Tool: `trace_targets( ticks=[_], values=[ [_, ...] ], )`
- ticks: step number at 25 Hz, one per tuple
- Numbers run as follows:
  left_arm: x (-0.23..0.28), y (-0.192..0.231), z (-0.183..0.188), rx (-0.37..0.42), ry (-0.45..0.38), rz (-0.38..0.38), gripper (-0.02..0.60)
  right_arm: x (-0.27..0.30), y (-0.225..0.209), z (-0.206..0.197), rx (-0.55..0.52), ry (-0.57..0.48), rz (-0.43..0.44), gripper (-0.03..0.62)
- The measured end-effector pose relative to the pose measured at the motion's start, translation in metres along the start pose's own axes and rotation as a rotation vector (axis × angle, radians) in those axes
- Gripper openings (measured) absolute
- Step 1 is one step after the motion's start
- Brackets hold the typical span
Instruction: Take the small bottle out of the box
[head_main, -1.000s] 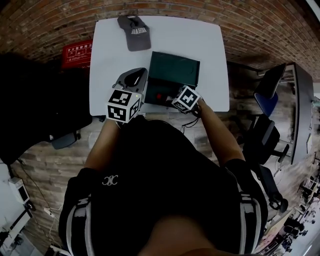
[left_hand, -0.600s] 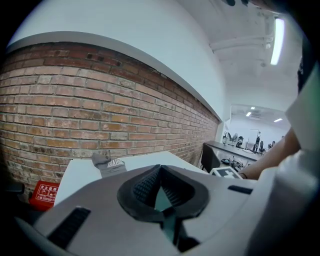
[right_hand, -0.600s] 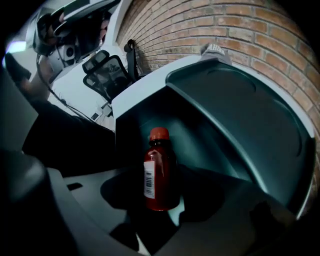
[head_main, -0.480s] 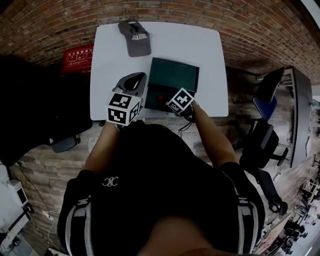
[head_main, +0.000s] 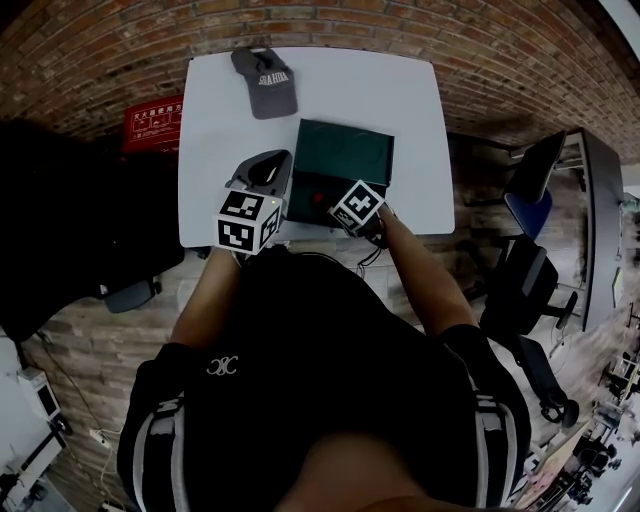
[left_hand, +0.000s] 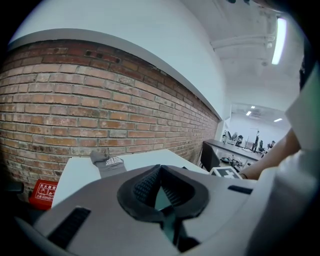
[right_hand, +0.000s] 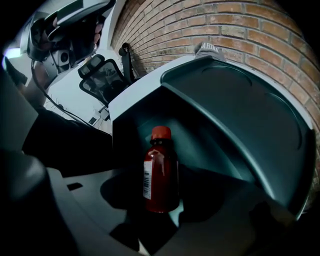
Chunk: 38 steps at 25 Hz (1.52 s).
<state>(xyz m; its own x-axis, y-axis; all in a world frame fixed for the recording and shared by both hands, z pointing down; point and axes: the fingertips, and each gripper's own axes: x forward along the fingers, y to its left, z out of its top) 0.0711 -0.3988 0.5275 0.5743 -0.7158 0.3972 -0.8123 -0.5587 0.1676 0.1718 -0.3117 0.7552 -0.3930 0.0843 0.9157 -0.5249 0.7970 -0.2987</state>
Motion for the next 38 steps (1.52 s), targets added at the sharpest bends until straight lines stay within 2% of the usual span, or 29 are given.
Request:
trace_targets(
  ticks=[6, 12, 17, 24, 31, 38],
  values=[
    [-0.001, -0.001, 0.000, -0.008, -0.005, 0.003, 0.012, -0.006, 0.002, -0.001, -0.123, 0.023, -0.052, 0.215],
    [-0.002, 0.002, 0.003, -0.014, -0.009, 0.012, 0.012, -0.023, 0.012, 0.017, -0.196, -0.069, -0.059, 0.215],
    [0.000, 0.003, 0.006, -0.019, -0.020, 0.011, 0.012, -0.039, 0.019, 0.029, -0.147, -0.201, -0.050, 0.216],
    [0.005, 0.000, 0.015, -0.015, -0.041, 0.016, 0.012, -0.085, 0.025, 0.066, -0.085, -0.491, -0.097, 0.215],
    [0.018, -0.010, 0.026, 0.001, -0.069, -0.021, 0.012, -0.154, 0.006, 0.083, 0.026, -0.747, -0.223, 0.215],
    [0.029, -0.027, 0.037, 0.031, -0.085, -0.059, 0.012, -0.229, -0.022, 0.068, 0.141, -0.919, -0.454, 0.215]
  ],
)
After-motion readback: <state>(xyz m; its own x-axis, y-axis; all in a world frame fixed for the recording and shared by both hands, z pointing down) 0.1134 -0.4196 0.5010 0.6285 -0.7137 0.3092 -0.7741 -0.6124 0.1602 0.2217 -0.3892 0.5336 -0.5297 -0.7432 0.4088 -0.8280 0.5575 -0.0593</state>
